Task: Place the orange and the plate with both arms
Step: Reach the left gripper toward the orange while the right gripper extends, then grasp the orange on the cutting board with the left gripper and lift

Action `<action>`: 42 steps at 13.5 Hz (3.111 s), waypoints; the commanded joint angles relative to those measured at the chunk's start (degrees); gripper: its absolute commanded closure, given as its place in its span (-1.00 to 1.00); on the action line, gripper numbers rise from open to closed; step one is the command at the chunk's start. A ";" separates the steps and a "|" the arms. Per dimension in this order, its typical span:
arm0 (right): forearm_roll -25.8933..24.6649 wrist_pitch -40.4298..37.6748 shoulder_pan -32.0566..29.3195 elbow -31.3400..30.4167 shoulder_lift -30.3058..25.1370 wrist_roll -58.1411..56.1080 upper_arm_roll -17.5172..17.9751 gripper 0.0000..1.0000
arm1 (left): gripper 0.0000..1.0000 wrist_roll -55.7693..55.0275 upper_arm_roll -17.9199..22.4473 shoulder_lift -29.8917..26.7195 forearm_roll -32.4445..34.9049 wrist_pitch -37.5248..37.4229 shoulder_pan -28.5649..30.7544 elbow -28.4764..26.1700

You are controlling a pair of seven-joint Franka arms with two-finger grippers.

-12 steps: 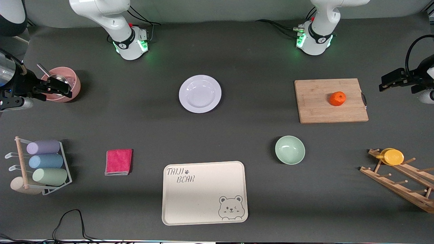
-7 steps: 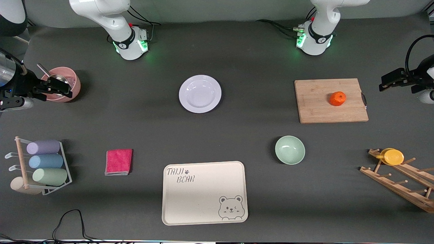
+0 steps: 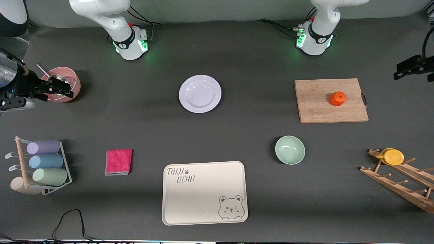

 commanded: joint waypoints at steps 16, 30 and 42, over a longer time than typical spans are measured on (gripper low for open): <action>31.46 10.75 1.66 -12.97 3.78 2.92 -0.29 -1.00 | -1.00 0.79 -0.55 -31.71 3.31 17.12 4.91 -48.63; 62.00 6.45 0.51 -15.68 15.91 -6.64 -4.33 -1.00 | -1.00 -2.71 -0.64 -16.70 3.31 51.13 5.53 -64.03; 75.86 2.49 -0.63 -26.06 19.34 -28.81 -5.21 -1.00 | -1.00 -3.87 -0.73 2.21 3.31 77.60 4.11 -69.21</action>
